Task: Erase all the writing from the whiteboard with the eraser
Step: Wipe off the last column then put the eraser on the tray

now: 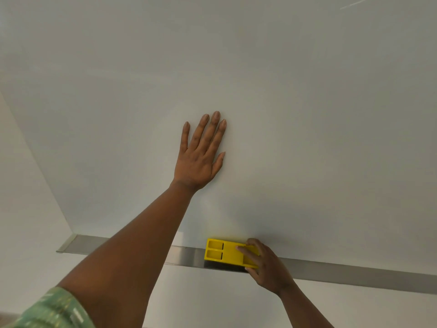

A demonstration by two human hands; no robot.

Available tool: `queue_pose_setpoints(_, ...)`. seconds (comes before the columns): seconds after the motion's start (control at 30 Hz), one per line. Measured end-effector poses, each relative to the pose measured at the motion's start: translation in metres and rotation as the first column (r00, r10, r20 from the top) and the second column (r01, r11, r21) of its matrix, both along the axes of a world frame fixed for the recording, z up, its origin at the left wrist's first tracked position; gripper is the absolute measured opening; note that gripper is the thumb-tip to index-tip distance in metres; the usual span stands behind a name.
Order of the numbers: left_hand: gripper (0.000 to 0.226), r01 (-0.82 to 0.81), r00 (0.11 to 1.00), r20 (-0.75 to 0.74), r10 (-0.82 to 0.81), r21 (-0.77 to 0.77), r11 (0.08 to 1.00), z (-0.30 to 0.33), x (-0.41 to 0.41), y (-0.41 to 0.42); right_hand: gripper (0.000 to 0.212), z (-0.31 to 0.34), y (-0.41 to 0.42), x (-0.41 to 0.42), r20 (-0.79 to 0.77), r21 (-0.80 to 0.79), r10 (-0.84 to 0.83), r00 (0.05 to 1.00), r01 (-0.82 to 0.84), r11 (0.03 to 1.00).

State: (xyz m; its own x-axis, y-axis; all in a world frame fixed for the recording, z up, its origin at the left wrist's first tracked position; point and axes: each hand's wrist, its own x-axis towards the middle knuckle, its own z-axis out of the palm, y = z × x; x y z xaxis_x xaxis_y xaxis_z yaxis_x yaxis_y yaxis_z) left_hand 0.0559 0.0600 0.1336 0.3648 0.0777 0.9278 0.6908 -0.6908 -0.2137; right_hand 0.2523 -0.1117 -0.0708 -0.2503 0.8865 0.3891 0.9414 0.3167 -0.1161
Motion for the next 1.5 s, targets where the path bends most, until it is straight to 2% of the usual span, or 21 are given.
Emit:
queue_pose_setpoints(0.17,0.065,0.002,1.0,0.017,-0.002,0.031,1.0,-0.001,0.002,0.005,0.055,-0.007,0.001,-0.002,-0.021,0.02,-0.006,1.0,0.006,1.0)
queue_pose_setpoints(0.33,0.067,-0.021,1.0,0.02,0.02,0.039,0.999,-0.003,0.004,0.007,0.05,-0.015,0.0,0.0,0.018,0.083,0.028,0.999,-0.03,0.996)
queue_pose_setpoints(0.5,0.067,-0.028,1.0,0.013,0.028,0.035,0.999,-0.004,0.004,0.007,0.025,-0.012,-0.003,-0.003,0.069,0.16,0.02,0.997,-0.031,0.987)
queue_pose_setpoints(0.77,0.068,-0.033,0.999,0.001,0.033,0.024,0.999,-0.003,0.003,0.007,0.021,-0.027,-0.003,0.001,0.03,0.15,-0.012,0.999,0.007,0.989)
queue_pose_setpoints(0.93,0.068,-0.04,0.999,-0.006,0.04,0.015,0.999,-0.003,0.003,0.006,0.041,-0.029,-0.005,-0.001,0.033,0.161,-0.007,0.999,0.001,0.987)
queue_pose_setpoints(1.07,0.069,-0.029,1.0,-0.01,0.029,0.002,1.0,-0.003,0.003,0.004,0.023,-0.024,-0.006,0.0,0.009,0.102,-0.027,1.0,0.026,0.994)
queue_pose_setpoints(1.33,0.066,-0.037,0.999,-0.007,0.036,-0.038,0.999,0.0,0.001,-0.005,0.028,-0.016,-0.01,0.0,-0.049,-0.04,-0.073,0.996,0.071,0.997)
queue_pose_setpoints(1.5,0.061,-0.052,0.999,-0.015,0.051,-0.079,0.995,0.003,0.0,-0.013,0.026,0.008,-0.006,-0.001,-0.03,0.125,-0.069,0.997,0.072,0.99)
